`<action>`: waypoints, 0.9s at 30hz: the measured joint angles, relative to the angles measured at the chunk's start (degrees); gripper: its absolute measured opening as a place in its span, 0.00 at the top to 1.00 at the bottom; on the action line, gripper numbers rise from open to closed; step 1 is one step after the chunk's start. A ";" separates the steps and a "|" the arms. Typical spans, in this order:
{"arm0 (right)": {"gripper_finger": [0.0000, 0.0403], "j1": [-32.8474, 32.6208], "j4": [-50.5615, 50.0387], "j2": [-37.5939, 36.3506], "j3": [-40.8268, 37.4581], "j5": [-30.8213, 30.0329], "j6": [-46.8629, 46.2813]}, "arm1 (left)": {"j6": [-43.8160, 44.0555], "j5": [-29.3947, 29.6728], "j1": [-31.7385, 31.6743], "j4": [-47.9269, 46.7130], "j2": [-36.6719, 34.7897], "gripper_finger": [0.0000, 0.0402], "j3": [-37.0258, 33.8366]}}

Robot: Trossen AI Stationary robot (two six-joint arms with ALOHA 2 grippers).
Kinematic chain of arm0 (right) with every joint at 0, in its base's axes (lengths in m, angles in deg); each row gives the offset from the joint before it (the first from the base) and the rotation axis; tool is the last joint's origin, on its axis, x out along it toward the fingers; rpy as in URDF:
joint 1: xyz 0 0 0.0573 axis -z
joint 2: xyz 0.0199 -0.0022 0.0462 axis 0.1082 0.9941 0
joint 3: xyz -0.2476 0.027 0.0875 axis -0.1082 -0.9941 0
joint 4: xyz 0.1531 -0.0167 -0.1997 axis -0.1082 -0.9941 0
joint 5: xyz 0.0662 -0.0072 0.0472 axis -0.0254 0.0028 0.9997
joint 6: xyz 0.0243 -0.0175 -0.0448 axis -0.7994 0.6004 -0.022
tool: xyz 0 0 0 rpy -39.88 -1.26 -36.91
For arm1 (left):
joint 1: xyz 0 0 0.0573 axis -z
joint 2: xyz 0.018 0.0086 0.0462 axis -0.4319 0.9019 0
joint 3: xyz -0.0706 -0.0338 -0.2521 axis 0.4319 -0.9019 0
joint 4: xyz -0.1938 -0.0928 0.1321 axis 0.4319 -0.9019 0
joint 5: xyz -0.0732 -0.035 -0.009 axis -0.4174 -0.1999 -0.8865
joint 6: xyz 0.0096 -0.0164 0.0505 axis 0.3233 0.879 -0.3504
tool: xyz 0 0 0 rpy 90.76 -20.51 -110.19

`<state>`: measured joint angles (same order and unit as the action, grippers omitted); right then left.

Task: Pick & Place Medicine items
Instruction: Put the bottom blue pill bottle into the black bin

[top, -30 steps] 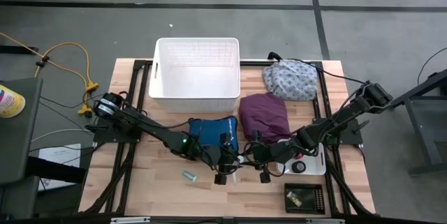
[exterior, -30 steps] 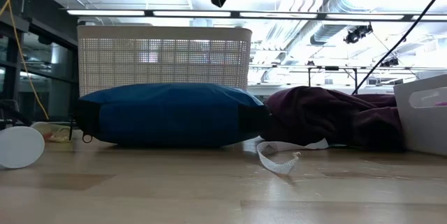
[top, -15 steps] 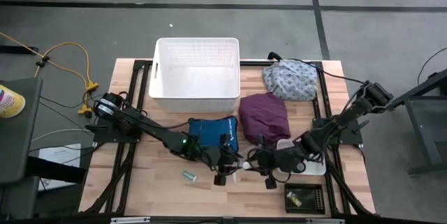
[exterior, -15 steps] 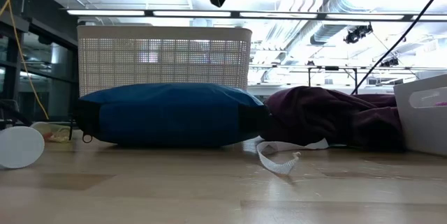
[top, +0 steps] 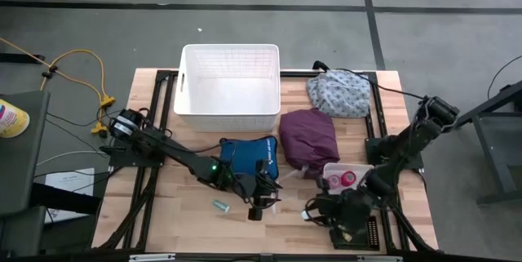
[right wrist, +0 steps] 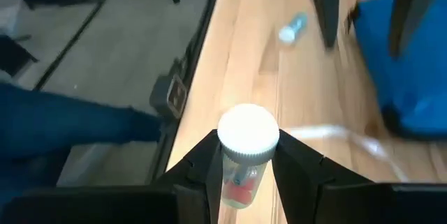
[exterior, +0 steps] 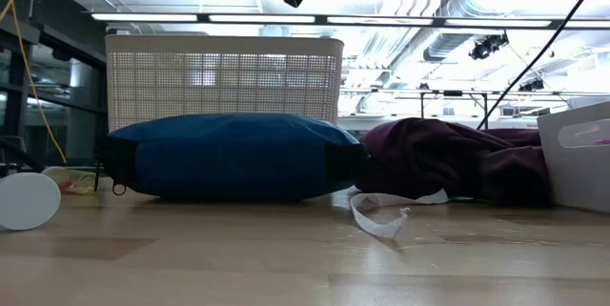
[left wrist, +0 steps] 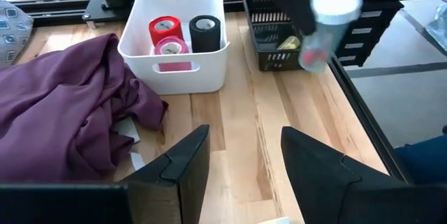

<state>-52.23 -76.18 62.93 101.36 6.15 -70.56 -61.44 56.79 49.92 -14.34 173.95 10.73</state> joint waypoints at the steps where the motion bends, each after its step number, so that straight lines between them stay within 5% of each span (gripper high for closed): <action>1: 0.76 -0.94 -1.49 0.00 0.00 -0.57 -1.59 | 0.09 0.02 0.18 0.00 0.00 0.58 0.00; 27: 0.76 -30.26 -21.81 2.48 0.00 -19.25 -46.48 | 1.93 0.06 0.99 0.00 0.00 0.58 0.00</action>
<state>-82.50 -97.99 65.41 101.36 -13.10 -117.04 -59.51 56.86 50.91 -14.34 173.95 10.73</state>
